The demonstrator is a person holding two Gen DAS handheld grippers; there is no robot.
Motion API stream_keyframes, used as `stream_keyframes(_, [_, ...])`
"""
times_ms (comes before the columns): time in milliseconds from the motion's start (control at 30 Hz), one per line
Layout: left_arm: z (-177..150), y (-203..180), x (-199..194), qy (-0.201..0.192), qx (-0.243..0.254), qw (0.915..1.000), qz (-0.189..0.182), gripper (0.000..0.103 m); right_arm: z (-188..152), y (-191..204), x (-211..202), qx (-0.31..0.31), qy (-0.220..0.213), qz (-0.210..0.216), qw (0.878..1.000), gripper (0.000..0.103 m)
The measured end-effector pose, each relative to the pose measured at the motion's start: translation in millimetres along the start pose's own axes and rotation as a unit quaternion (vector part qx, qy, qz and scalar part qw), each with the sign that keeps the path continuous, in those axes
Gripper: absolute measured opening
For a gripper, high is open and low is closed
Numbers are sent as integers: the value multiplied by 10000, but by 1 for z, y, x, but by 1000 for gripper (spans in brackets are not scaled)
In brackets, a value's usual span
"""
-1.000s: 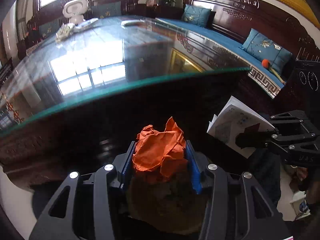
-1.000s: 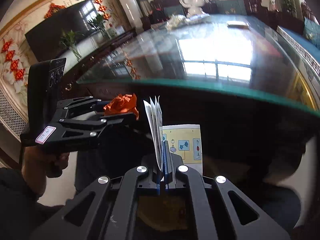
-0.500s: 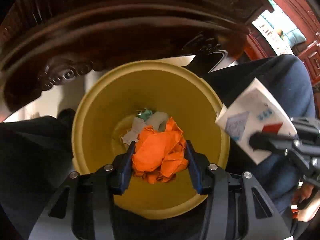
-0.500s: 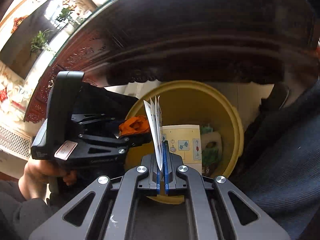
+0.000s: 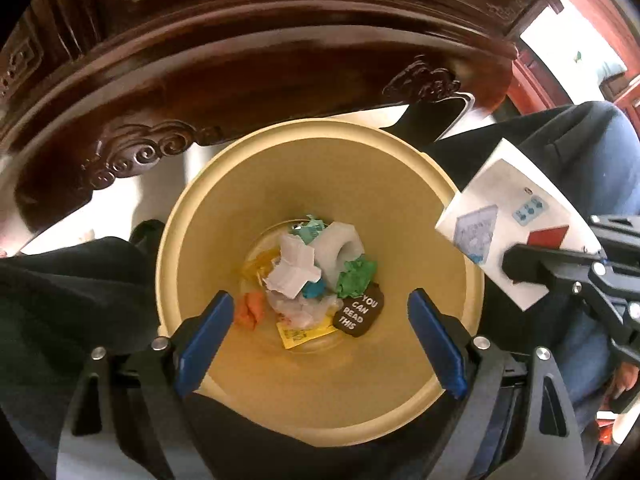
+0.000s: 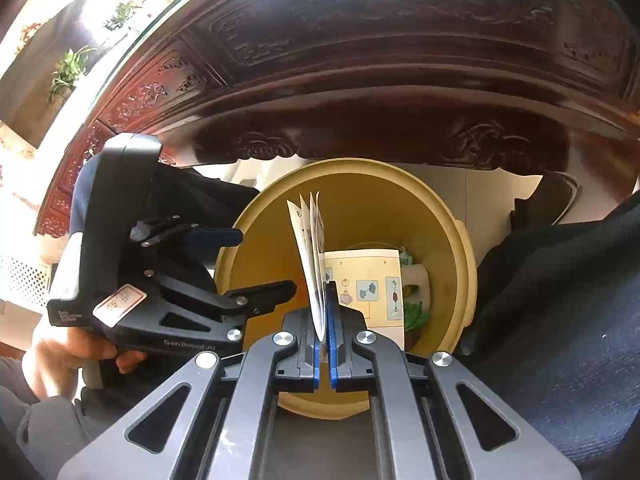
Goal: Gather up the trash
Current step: 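Open the right tool to drop the printed card into the bin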
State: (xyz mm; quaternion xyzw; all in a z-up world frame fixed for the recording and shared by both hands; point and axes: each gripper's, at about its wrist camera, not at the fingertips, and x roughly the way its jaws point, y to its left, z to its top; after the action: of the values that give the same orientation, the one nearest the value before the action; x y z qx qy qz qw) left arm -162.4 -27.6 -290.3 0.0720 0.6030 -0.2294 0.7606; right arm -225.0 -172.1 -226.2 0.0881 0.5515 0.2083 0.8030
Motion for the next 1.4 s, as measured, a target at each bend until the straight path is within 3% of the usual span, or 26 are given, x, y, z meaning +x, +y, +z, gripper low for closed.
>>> stream_keyframes(200, [1,2,-18,-155,229,9981,545,89,0,3,0,-65,13,-8,10000,4])
stream_keyframes(500, [-1,15,-29,-243,27,9977,639,90,2,13,2,-208,23,-76,9998,6])
stream_keyframes(567, [-3,17,-29,-245,22,9976,647,90,4,12,5,-184,108,-145,9997,24])
stream_keyframes(600, [-4,17,-29,-239,19,9976,646,90,4,12,7,-177,134,-194,9996,57])
stream_keyframes(633, [-4,17,-28,-218,19,9977,638,90,4,12,9,-205,124,-285,9993,65])
stream_keyframes(1400, [-2,15,-25,-178,90,9977,641,90,-2,14,23,-295,309,-295,9987,60])
